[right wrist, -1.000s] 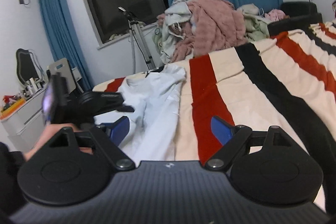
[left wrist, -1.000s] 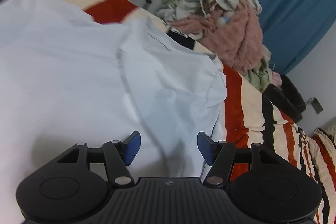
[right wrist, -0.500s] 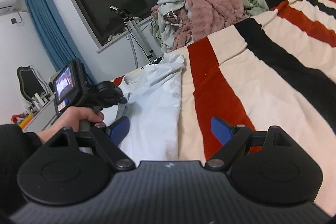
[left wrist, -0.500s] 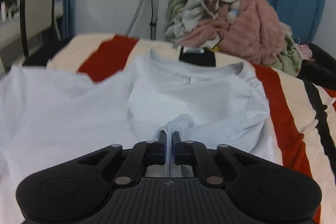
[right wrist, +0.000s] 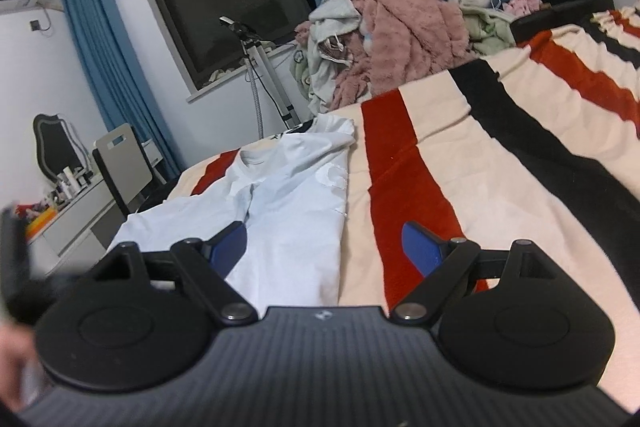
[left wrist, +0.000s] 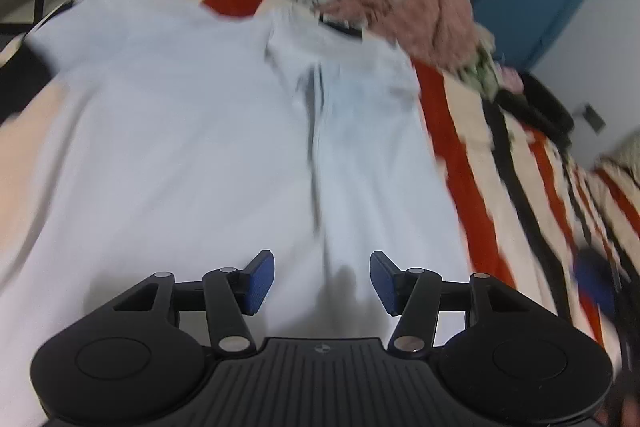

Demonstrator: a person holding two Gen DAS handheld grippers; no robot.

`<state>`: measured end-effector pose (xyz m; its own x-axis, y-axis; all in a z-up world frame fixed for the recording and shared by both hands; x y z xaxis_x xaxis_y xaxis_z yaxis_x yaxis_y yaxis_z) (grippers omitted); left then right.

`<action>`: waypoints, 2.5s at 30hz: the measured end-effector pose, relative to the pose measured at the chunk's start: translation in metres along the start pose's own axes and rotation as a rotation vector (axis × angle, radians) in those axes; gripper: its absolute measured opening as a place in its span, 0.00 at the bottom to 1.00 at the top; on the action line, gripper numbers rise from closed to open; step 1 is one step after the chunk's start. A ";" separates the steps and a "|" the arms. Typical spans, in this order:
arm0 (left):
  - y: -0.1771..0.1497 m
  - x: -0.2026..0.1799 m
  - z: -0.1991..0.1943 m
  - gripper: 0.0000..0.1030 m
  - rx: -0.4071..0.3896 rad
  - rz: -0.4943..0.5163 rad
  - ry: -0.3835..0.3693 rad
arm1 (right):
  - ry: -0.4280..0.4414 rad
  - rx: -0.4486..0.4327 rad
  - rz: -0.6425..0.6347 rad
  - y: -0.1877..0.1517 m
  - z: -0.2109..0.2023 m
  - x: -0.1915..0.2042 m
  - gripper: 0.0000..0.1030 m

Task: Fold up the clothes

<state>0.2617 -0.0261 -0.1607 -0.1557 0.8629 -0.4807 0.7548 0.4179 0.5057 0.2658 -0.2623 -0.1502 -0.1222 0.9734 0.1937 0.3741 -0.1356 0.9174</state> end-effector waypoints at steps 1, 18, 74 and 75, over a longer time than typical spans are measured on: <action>-0.019 0.005 -0.013 0.52 0.020 0.001 -0.010 | -0.001 -0.001 -0.010 0.000 -0.003 0.002 0.83; -0.169 0.013 -0.093 0.02 0.116 0.132 -0.064 | -0.020 -0.013 -0.153 -0.008 -0.073 0.065 0.83; 0.043 0.047 -0.083 1.00 -0.320 0.136 0.004 | 0.095 0.211 -0.110 0.010 0.245 0.126 0.73; 0.044 0.049 -0.077 1.00 -0.326 0.149 0.005 | 0.082 0.221 -0.113 0.005 0.258 0.123 0.73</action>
<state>0.2385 0.0568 -0.1066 -0.0629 0.9221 -0.3818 0.5265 0.3557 0.7722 0.4899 -0.0953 -0.2112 -0.2451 0.9607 0.1303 0.5446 0.0252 0.8383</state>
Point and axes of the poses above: each gripper's, at about its wrist camera, not at the fingertips, and z roughly the way its jaws point, x to its left, y to its top, the point moved 10 cm from there along z, roughly the way its jaws point, and after that the axes turned 14 degrees about -z, right-handed, at the moved point
